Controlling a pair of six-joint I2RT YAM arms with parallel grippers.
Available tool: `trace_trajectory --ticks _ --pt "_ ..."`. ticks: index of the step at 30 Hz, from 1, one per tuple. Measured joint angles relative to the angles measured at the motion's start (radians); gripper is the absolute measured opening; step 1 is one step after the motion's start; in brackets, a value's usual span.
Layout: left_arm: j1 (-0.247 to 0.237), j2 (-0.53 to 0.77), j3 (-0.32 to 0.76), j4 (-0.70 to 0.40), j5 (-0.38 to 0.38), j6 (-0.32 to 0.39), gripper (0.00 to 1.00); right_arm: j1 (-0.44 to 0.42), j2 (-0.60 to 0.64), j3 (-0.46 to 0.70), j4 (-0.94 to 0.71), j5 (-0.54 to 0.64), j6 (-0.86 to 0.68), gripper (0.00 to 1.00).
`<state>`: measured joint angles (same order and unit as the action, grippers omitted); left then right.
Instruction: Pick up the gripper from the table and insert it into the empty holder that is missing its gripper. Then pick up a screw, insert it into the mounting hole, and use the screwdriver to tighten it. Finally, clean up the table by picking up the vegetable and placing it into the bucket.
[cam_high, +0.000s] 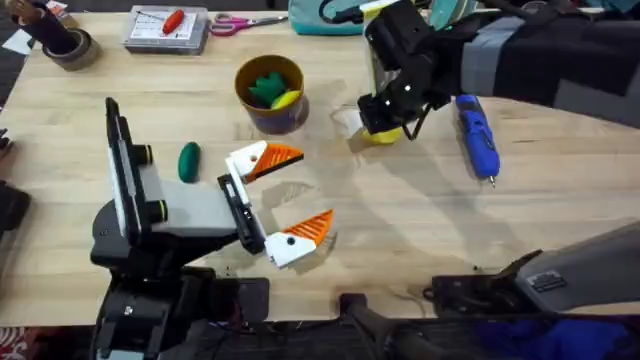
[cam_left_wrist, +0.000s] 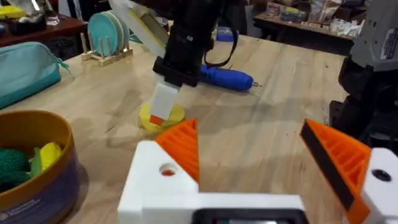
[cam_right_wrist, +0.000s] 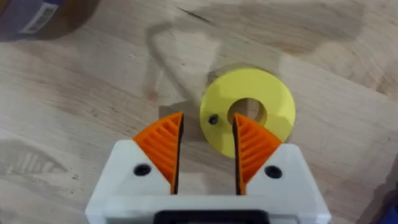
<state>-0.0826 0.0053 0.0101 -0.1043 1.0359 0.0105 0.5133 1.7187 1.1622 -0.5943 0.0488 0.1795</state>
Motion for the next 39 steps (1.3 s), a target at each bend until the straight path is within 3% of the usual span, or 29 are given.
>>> trace_trajectory --ticks 11,28,35,39 --pt "0.000 0.000 0.000 0.000 0.000 0.000 0.985 0.000 0.027 0.000 -0.002 0.011 0.000 0.430" --pt "0.000 0.000 0.000 0.000 0.000 0.000 0.986 0.000 0.030 0.000 0.015 0.011 0.000 0.305" --pt "0.000 0.000 0.000 0.000 0.000 0.000 0.986 0.000 0.030 0.000 0.023 0.011 0.000 0.197" --pt "0.000 0.000 0.000 0.000 0.000 0.000 0.986 0.000 0.030 0.000 0.023 0.012 0.000 0.059"
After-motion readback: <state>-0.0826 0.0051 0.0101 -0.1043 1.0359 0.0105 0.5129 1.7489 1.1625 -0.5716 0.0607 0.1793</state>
